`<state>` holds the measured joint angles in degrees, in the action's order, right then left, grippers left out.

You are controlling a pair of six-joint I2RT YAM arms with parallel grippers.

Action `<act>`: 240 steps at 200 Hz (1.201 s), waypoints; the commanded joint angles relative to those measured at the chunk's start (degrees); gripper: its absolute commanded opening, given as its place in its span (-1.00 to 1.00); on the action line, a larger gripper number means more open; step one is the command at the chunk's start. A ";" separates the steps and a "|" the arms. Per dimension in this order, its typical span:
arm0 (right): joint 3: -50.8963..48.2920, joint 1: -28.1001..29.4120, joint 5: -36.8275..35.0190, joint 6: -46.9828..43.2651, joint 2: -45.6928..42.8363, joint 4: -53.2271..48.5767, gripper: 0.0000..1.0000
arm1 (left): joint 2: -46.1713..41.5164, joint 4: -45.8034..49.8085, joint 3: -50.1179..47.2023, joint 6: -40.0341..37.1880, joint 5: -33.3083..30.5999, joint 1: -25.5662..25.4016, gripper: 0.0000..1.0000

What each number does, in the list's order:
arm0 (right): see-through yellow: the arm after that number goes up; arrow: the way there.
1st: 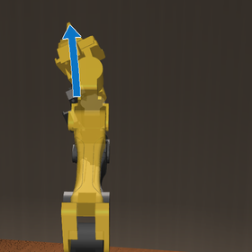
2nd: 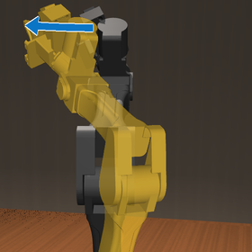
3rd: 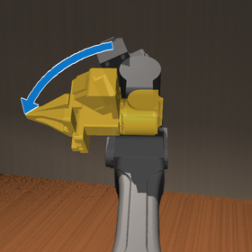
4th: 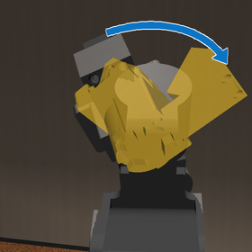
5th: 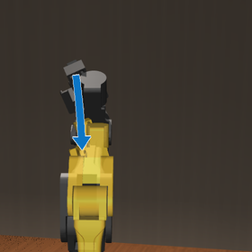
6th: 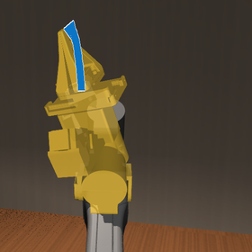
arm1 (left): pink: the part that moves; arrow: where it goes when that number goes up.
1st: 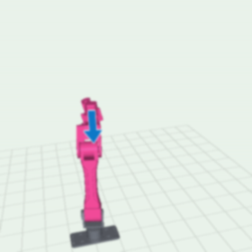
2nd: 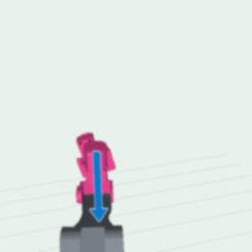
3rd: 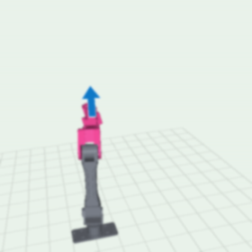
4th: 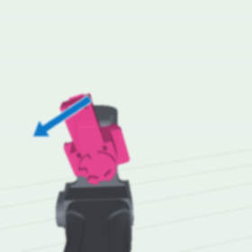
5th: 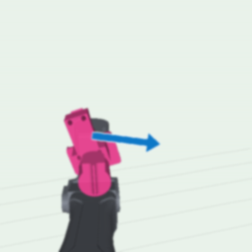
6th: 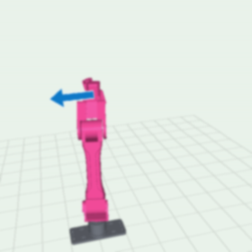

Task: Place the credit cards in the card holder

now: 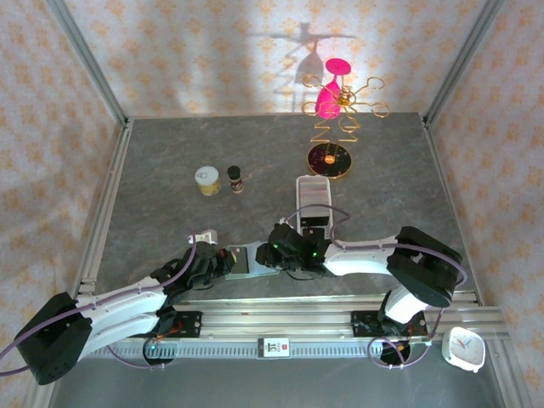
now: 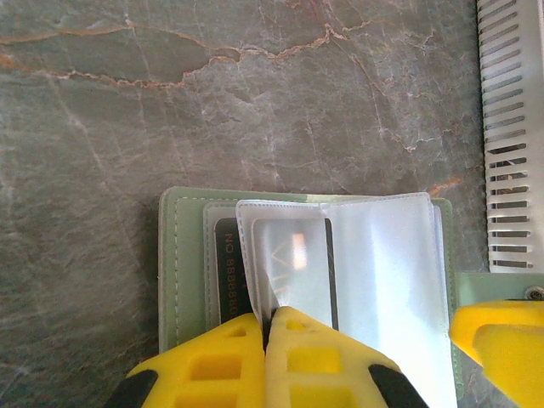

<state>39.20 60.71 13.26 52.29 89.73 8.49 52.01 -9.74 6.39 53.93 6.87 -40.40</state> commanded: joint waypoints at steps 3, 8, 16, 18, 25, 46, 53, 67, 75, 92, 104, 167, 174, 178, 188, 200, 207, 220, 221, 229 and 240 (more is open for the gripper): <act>-0.51 0.20 -1.28 0.97 -0.51 0.67 -0.24 | 0.84 4.55 0.64 -1.54 -0.46 -0.03 -0.94; -0.37 0.20 -0.99 0.97 -0.36 0.98 -0.23 | 0.91 4.55 0.68 -1.49 -0.46 -0.03 -0.94; -0.05 0.20 -0.48 0.80 0.04 1.53 -0.23 | 0.90 4.51 0.64 -1.50 -0.46 -0.03 -0.95; -0.08 0.16 -0.33 0.73 0.12 1.68 -0.23 | 0.88 4.45 0.64 -1.49 -0.46 -0.03 -0.95; -0.01 0.20 0.12 0.71 0.33 2.36 -0.23 | 0.96 4.44 0.68 -1.51 -0.46 -0.03 -0.95; 0.07 0.20 1.08 0.53 0.97 3.76 -0.25 | 0.99 4.38 0.85 -1.45 -0.37 -0.03 -0.95; 0.10 0.20 1.17 0.54 1.17 3.89 -0.26 | 0.99 4.38 0.86 -1.46 -0.32 -0.03 -0.95; 0.48 0.20 1.24 0.36 1.66 3.81 -0.27 | 1.03 4.38 0.81 -1.43 -0.37 -0.03 -0.95; 0.72 0.20 1.34 0.27 2.02 3.81 -0.28 | 1.08 4.31 0.90 -1.46 -0.37 -0.03 -0.95; 1.12 0.16 1.74 0.26 2.71 3.90 -0.31 | 1.21 4.15 0.98 -1.51 -0.11 -0.03 -0.95; 1.43 0.19 2.17 0.19 3.21 4.21 -0.37 | 1.38 3.96 1.07 -1.55 0.11 -0.03 -0.95; 0.71 0.20 -2.71 -0.05 0.05 -0.24 -1.00 | 1.87 5.70 4.07 -3.46 0.90 -0.03 -0.63; 0.20 0.20 -3.56 0.23 -0.64 -1.10 -1.00 | 1.28 6.62 4.53 -3.78 0.17 -0.03 -0.55; -0.07 0.20 -4.02 0.43 -1.08 -1.47 -1.00 | 0.80 7.08 4.73 -3.96 -0.18 -0.03 -0.50; -1.05 0.20 -4.70 0.95 -2.13 -1.90 -1.00 | -0.22 8.55 5.36 -4.39 -1.28 -0.03 -0.38; -2.05 0.18 -5.19 1.57 -3.56 -1.80 -1.00 | -1.31 10.16 5.73 -4.71 -2.47 -0.03 -0.29; -2.50 0.20 -5.34 1.75 -4.15 -1.60 -1.00 | -1.86 10.85 5.87 -4.80 -3.00 -0.02 -0.22; -2.66 0.20 -4.79 1.47 -4.96 -1.04 -1.00 | -2.52 12.04 6.09 -5.04 -3.76 0.02 -0.13; -2.60 0.20 -4.76 1.44 -5.03 -1.07 -1.00 | -2.52 12.12 6.13 -5.05 -3.82 0.04 -0.13; -2.21 0.20 -4.59 1.06 -5.21 -1.28 -1.00 | -2.85 12.87 6.21 -5.15 -4.30 0.02 -0.11; -1.59 0.20 -4.00 0.30 -5.02 -1.20 -1.00 | -3.23 13.68 6.18 -5.09 -5.08 0.06 -0.08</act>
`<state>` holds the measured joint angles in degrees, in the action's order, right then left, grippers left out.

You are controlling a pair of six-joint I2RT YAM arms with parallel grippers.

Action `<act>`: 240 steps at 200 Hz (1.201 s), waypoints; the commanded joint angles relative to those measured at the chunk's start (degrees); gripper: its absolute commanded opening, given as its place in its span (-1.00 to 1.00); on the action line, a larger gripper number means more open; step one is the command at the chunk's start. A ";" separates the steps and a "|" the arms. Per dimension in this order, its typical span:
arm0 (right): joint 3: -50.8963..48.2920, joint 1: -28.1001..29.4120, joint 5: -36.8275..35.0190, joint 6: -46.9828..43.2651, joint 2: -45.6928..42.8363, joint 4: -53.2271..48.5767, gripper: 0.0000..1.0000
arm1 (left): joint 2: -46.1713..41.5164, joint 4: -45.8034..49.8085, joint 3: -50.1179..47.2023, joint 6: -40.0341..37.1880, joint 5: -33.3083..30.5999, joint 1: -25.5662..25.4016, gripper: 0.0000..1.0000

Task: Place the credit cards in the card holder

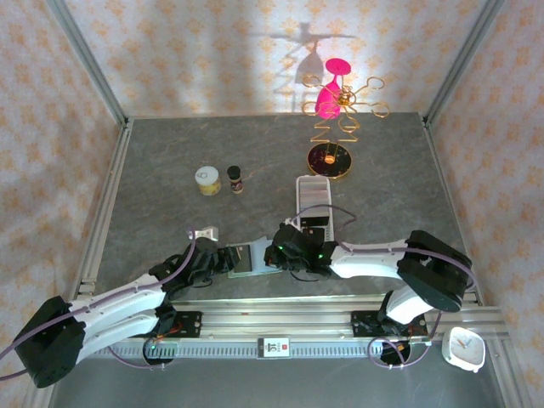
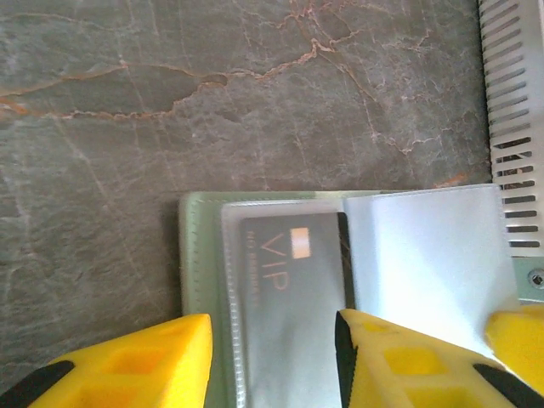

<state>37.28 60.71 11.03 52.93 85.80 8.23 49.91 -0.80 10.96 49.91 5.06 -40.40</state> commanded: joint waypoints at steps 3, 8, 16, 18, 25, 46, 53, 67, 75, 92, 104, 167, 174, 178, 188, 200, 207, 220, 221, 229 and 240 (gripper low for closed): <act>0.60 0.20 -1.66 -0.43 -0.93 -0.93 -1.00 | -1.21 5.00 1.62 -1.05 -3.59 0.08 -0.07; 0.96 0.16 -1.33 -0.66 -0.68 -0.87 -1.00 | -1.48 5.46 1.59 -0.89 -4.09 0.08 -0.07; 1.57 0.20 -0.41 -1.17 -0.10 -0.31 -1.00 | -1.90 5.63 1.35 -0.66 -4.61 0.06 -0.06; 1.75 0.16 -0.18 -1.27 0.14 -0.07 -1.00 | -2.03 5.63 1.21 -0.62 -4.71 0.06 -0.06; 2.39 0.25 0.68 -1.61 0.85 0.62 -1.00 | -2.35 5.76 0.94 -0.28 -5.04 0.14 -0.04; 5.53 1.34 3.17 -3.01 4.09 2.65 -0.83 | -2.84 7.17 0.60 0.79 -6.56 0.48 0.02; 6.94 1.82 3.45 -3.48 5.43 2.92 -0.72 | -3.02 7.58 0.34 1.14 -7.03 0.82 0.03; 9.40 2.67 4.69 -3.75 8.37 4.56 -0.61 | -3.85 7.99 -0.38 1.78 -7.52 1.65 0.05; 10.62 3.03 5.94 -3.55 10.18 5.99 -0.54 | -4.47 8.55 -0.66 2.33 -7.96 2.19 0.06; 12.97 3.58 8.09 -2.55 13.47 9.30 -0.38 | -6.52 10.99 -0.92 3.13 -9.64 3.10 0.07; 14.17 3.88 9.47 -1.84 15.12 11.70 -0.28 | -8.73 12.54 -1.08 3.77 -10.84 3.44 0.08; 12.22 0.81 7.80 -4.74 9.91 10.53 -0.07 | -14.79 13.02 -1.82 3.93 -8.62 4.44 0.19; 11.11 -0.42 7.65 -6.67 7.48 9.98 -0.06 | -14.40 11.70 -1.81 3.41 -6.96 4.49 0.21; 10.70 -1.36 7.65 -8.01 5.94 9.29 -0.05 | -14.11 10.71 -1.74 3.10 -6.02 4.40 0.23; 10.15 -3.24 6.34 -12.23 1.75 6.99 0.02 | -13.14 8.39 -1.69 2.38 -3.80 4.41 0.27; 9.72 -4.82 4.08 -19.01 -3.69 4.23 0.14 | -11.78 6.23 -1.32 1.82 -1.45 4.38 0.32; 9.55 -5.68 2.83 -24.36 -6.99 2.94 0.16 | -10.99 5.09 -1.04 1.51 -0.47 4.38 0.34; 9.48 -6.85 -0.92 -34.85 -13.02 -0.08 0.22 | -9.79 3.58 -0.22 0.75 0.65 4.42 0.36; 9.48 -6.93 -1.14 -35.80 -13.51 -0.42 0.23 | -9.72 3.51 -0.18 0.69 0.70 4.39 0.36; 9.20 -7.37 -2.84 -43.26 -17.00 -1.98 0.26 | -9.15 2.93 0.18 0.22 1.15 4.36 0.37; 7.96 -7.53 -3.99 -56.94 -21.84 -3.29 0.31 | -8.66 2.74 0.76 -0.65 1.35 4.37 0.39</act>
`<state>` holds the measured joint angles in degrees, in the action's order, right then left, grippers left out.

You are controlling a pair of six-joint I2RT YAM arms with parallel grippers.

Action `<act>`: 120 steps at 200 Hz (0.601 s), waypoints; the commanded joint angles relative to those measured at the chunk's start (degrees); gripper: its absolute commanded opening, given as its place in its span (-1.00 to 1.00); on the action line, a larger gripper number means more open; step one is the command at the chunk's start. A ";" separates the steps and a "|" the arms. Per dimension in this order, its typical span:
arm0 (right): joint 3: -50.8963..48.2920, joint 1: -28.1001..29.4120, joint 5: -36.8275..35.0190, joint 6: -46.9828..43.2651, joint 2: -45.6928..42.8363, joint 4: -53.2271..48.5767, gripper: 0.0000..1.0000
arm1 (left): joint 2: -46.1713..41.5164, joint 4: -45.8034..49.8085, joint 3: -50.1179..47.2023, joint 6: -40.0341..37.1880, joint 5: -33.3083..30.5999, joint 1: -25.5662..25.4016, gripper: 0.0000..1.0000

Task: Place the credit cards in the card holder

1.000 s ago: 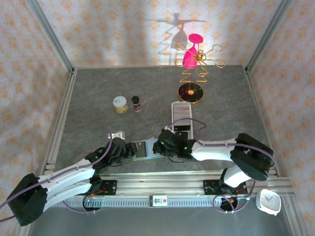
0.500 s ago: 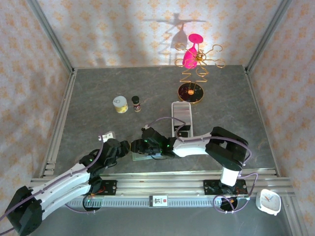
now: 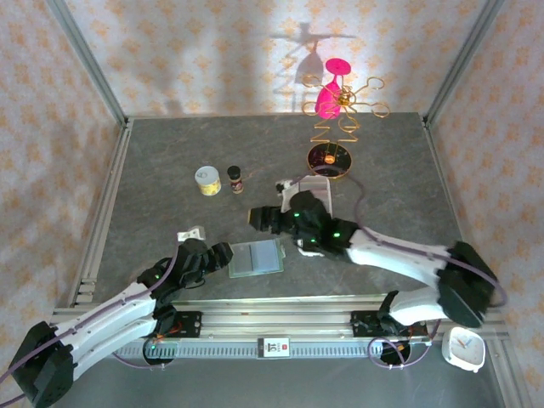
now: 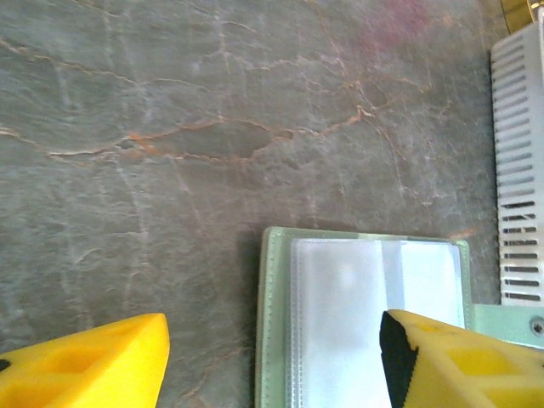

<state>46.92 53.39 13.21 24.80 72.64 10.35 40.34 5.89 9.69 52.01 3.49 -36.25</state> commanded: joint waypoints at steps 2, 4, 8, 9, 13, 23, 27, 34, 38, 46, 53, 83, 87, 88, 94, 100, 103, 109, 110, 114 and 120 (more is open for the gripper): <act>-2.03 -0.21 -6.18 -32.06 -9.54 -5.75 0.37 | 0.96 -3.95 2.18 -2.89 2.91 0.21 0.39; -2.38 -0.21 -6.18 -34.79 -10.31 -6.08 0.43 | 1.01 -3.87 2.26 -3.03 2.79 0.21 0.39; -3.16 -0.21 -6.38 -39.75 -11.83 -6.87 0.55 | 0.97 -3.79 2.39 -3.13 2.65 0.21 0.39; -3.37 -0.21 -6.46 -41.02 -12.22 -7.07 0.59 | 0.97 -3.79 2.41 -3.18 2.61 0.21 0.39; -4.12 -0.21 -6.96 -45.75 -13.70 -8.07 0.72 | 0.93 -3.56 2.51 -3.34 2.50 0.21 0.39; -5.56 -0.28 -8.95 -56.78 -16.60 -11.05 0.94 | 0.65 -3.43 2.74 -3.87 2.40 0.22 0.40; -5.49 -0.49 -10.32 -60.66 -17.33 -13.01 0.99 | 0.48 -3.39 2.78 -4.01 2.47 0.21 0.40; -4.73 -1.87 -10.90 -66.70 -18.02 -17.57 1.00 | 0.09 -3.26 2.73 -4.10 2.49 0.21 0.40; -4.05 -3.56 -10.10 -69.99 -18.06 -20.92 1.00 | -0.13 -3.16 2.67 -4.11 2.42 0.21 0.40; -2.44 -7.53 -8.52 -75.20 -17.70 -26.52 1.00 | -0.72 -3.17 2.44 -3.94 2.42 0.24 0.41; -1.64 -10.95 -8.26 -78.55 -16.95 -29.62 1.00 | -1.25 -3.45 1.98 -3.72 2.40 0.21 0.42; -3.32 -21.25 -7.51 -91.34 -12.20 -30.77 1.00 | -2.84 -6.35 0.03 -2.54 4.20 0.21 0.42; -4.16 -21.86 -7.91 -92.90 -11.28 -29.38 1.00 | -2.93 -6.43 -0.09 -2.40 4.40 0.21 0.42; -4.16 -21.86 -7.91 -92.90 -11.28 -29.38 1.00 | -3.00 -6.47 -0.10 -2.38 4.41 0.21 0.42; -5.34 -22.09 -9.16 -94.73 -10.00 -26.91 1.00 | -3.10 -6.50 -0.11 -2.20 4.63 0.21 0.42; -6.07 -22.05 -9.75 -95.46 -9.03 -24.73 1.00 | -3.25 -6.24 -0.06 -2.05 4.62 0.22 0.42; -6.35 -22.09 -9.62 -96.10 -8.34 -23.56 1.00 | -3.39 -6.04 -0.03 -1.96 4.68 0.21 0.41; -6.40 -22.21 -8.64 -96.54 -7.18 -22.48 1.00 | -3.56 -5.69 0.02 -1.83 4.50 0.22 0.41; -6.40 -22.24 -8.47 -96.57 -6.95 -22.26 1.00 | -3.54 -5.57 0.04 -1.78 4.46 0.22 0.41; -6.25 -22.35 -7.94 -96.68 -6.22 -21.47 1.00 | -3.70 -5.33 0.06 -1.74 4.31 0.21 0.41; -6.00 -22.34 -7.45 -96.70 -5.28 -20.26 0.99 | -3.88 -5.02 0.06 -1.67 4.21 0.21 0.40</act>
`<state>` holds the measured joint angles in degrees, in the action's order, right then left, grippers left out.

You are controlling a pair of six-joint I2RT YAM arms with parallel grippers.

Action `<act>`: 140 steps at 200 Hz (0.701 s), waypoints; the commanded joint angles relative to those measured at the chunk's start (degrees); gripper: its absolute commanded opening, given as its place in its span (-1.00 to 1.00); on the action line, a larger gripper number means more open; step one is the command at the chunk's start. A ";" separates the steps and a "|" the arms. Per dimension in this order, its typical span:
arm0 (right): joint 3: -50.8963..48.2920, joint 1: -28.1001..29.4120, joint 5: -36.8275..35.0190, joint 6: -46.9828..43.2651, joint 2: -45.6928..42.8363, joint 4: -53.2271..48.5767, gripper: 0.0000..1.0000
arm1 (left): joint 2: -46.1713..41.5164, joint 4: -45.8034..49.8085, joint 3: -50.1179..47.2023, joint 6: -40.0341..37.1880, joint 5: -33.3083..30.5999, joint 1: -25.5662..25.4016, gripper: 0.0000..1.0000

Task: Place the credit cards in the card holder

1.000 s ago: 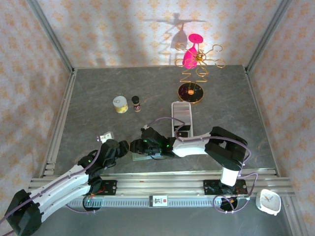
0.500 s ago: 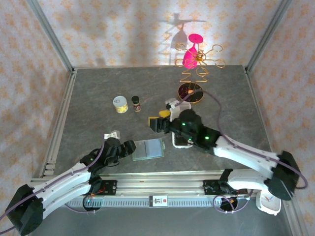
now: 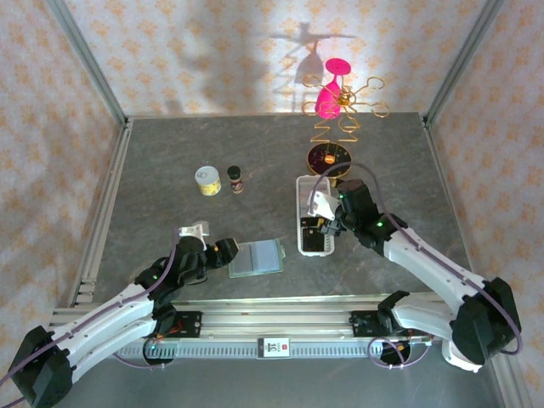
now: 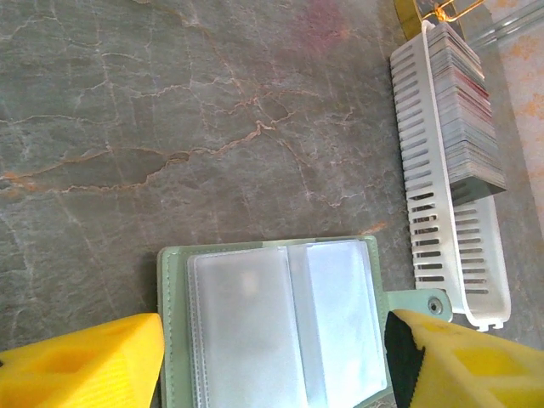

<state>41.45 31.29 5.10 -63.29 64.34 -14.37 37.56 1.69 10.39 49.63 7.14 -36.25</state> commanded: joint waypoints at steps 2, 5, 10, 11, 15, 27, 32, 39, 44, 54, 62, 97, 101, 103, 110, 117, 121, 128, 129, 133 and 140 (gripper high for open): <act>-0.39 -0.24 0.75 -8.61 3.72 4.84 0.99 | -1.16 -0.71 -0.70 0.73 0.52 0.21 0.40; -0.21 -0.26 0.86 -8.70 4.80 5.37 0.98 | -1.29 -0.54 -0.72 0.72 0.51 0.21 0.40; 0.21 -0.22 0.98 -8.89 5.98 5.97 0.96 | -1.45 -0.17 -0.72 0.73 0.38 0.21 0.39; 0.25 -0.24 0.97 -8.97 6.20 6.04 0.96 | -1.49 -0.10 -0.72 0.73 0.36 0.21 0.39; 0.58 -0.26 1.05 -9.25 7.08 6.49 0.94 | -1.71 0.17 -0.73 0.77 0.22 0.21 0.39; 1.36 -0.20 1.07 -9.69 9.68 7.93 0.89 | -2.00 0.90 -0.81 1.22 -0.40 0.21 0.35; 1.71 -0.26 1.21 -10.20 10.68 8.03 0.86 | -2.05 1.00 -0.90 1.46 -0.58 0.24 0.33; 2.08 -0.24 1.23 -10.71 12.06 8.30 0.84 | -2.14 1.06 -1.06 1.88 -0.79 0.21 0.29; 2.26 -0.25 1.15 -10.88 12.98 8.68 0.82 | -2.12 0.99 -1.08 2.11 -0.84 0.21 0.26; 2.72 -0.26 1.36 -11.39 14.80 8.83 0.81 | -1.99 0.74 -1.16 2.33 -0.64 0.21 0.21; 2.93 -0.20 1.35 -11.80 16.10 9.00 0.80 | -1.89 0.47 -1.16 2.56 -0.59 0.24 0.18; 3.94 -0.26 3.45 -11.87 19.54 11.04 0.78 | -0.58 0.73 -0.84 2.39 -0.08 0.21 0.12; 4.15 -0.26 3.85 -11.78 19.86 11.11 0.78 | -0.42 0.89 -0.82 2.40 -0.10 0.21 0.12; 4.27 -0.22 3.97 -11.77 20.02 11.07 0.78 | -0.42 0.93 -0.81 2.34 -0.24 0.21 0.12; 4.57 -0.26 4.36 -11.85 20.78 10.91 0.76 | -0.27 1.34 -0.81 2.34 -0.58 0.21 0.12; 4.98 -0.25 4.52 -11.82 21.43 10.94 0.74 | -0.18 1.68 -0.80 2.48 -0.79 0.21 0.11; 5.22 -0.26 4.72 -11.70 21.68 10.94 0.74 | -0.21 1.86 -0.81 2.57 -1.00 0.21 0.11; 5.62 -0.21 5.05 -11.55 22.16 10.71 0.70 | -0.21 2.08 -0.77 2.59 -1.30 0.21 0.10; 5.68 -0.19 4.98 -11.58 22.24 10.65 0.70 | -0.21 2.13 -0.75 2.63 -1.36 0.21 0.10; 5.95 -0.23 4.94 -11.75 22.48 10.34 0.66 | -0.21 2.18 -0.73 2.73 -1.44 0.21 0.09; 6.25 -0.26 4.78 -12.10 22.87 9.73 0.61 | -0.21 2.26 -0.68 2.83 -1.60 0.21 0.08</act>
<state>45.23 31.29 8.67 -74.70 85.76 -4.89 37.26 2.33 9.91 51.59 7.01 -36.25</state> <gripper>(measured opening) 0.843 0.548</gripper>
